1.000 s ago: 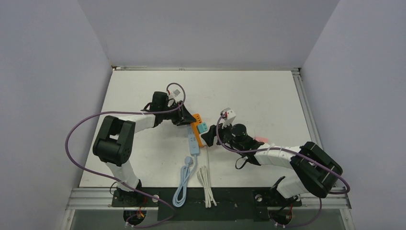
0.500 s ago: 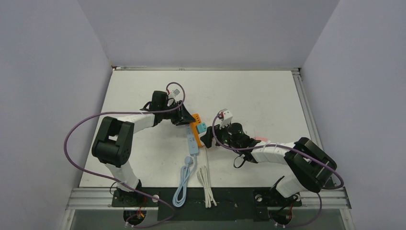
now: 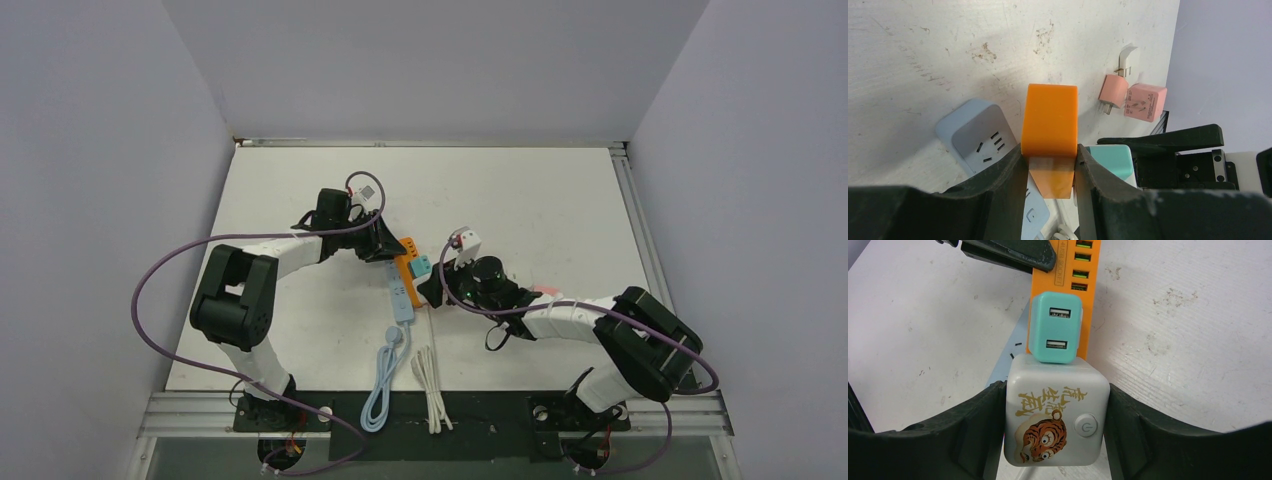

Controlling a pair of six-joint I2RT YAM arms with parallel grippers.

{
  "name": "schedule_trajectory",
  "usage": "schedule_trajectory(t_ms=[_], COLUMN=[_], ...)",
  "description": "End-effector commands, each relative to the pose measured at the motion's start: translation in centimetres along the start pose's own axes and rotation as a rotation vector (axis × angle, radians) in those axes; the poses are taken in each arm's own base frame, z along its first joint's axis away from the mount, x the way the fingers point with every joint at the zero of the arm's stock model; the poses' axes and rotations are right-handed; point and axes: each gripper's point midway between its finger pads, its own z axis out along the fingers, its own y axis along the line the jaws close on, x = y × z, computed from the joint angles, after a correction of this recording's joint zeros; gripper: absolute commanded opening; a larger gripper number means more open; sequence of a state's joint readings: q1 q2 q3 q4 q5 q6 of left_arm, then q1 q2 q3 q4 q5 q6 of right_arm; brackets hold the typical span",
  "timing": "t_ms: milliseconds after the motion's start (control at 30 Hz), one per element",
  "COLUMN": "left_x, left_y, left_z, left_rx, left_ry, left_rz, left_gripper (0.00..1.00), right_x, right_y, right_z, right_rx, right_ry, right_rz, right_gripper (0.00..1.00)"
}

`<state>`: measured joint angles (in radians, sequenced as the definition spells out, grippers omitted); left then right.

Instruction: Pull the plug off the socket

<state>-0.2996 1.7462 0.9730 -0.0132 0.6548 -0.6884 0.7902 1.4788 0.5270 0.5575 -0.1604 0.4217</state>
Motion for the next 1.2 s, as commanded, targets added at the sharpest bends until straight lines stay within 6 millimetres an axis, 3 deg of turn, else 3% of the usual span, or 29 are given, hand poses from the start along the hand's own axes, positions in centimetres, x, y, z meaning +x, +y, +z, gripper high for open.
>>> schedule_trajectory(t_ms=[0,633,1167], left_x=[-2.1,-2.4,-2.4], left_y=[-0.3,-0.4,0.2], left_z=[-0.9,-0.9,-0.7], left_rx=[-0.041,-0.036,-0.064], left_ry=[-0.067,-0.069,-0.066], left_rz=[0.088,0.132,0.115], left_gripper=[0.00,0.00,0.00], right_x=[-2.3,-2.1,-2.7], right_y=[0.7,1.4,0.0], right_z=[0.0,-0.4,-0.9], right_rx=[0.010,-0.194,-0.118], right_ry=[-0.059,-0.044,-0.078], right_rz=[-0.057,0.083,0.064], right_gripper=[0.48,0.06,0.05])
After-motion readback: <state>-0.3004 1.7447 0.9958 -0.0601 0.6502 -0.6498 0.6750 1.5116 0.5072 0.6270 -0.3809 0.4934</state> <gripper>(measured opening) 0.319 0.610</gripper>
